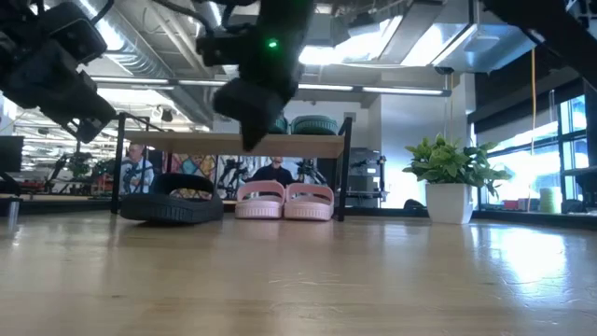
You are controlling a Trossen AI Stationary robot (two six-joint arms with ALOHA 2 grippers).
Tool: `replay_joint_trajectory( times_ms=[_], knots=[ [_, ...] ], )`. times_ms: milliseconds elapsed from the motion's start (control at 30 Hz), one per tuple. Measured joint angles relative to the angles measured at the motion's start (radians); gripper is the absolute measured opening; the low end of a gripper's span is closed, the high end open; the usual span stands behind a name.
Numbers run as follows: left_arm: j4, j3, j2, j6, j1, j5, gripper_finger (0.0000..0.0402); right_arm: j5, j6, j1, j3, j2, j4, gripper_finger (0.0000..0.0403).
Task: Pick and place slides into the shelf
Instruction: Put the right black slide under the shelf
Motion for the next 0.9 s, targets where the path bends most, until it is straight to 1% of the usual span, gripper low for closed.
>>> replay_joint_trajectory(
  times_ms=[100,167,300,367,400,567,700,800,900],
  knots=[
    [0.016,0.0,0.025,0.0,0.023,0.0,0.0,-0.022,-0.013,0.015,-0.102,-0.053,0.021,0.0242],
    [0.013,0.0,0.038,0.0,0.038,0.001,0.0,-0.116,-0.045,0.014,-0.199,-0.1,0.092,0.0242],
    [0.015,0.0,0.043,0.0,0.053,0.002,0.0,-0.356,-0.14,-0.002,-0.444,-0.234,0.356,0.0242],
    [0.021,0.0,0.043,0.0,0.053,0.003,0.0,-0.439,-0.168,-0.01,-0.56,-0.318,0.476,0.0242],
    [0.021,0.0,0.043,0.0,0.053,0.005,0.0,-0.462,-0.184,-0.013,-0.625,-0.361,0.533,0.0242],
    [0.026,0.0,0.06,-0.026,0.053,0.028,0.0,-0.478,-0.212,-0.02,-0.941,-0.59,0.824,0.0242],
    [0.055,0.0,0.111,-0.055,0.067,0.029,0.0,-0.479,-0.233,-0.023,-1.175,-0.743,1.119,0.0242],
    [0.127,0.0,0.178,-0.068,0.095,0.029,0.0,-0.479,-0.243,-0.023,-1.316,-0.812,1.304,0.0242],
    [0.208,0.0,0.259,-0.064,0.119,0.044,0.0,-0.479,-0.242,-0.023,-1.413,-0.855,1.436,0.0242]
  ],
)
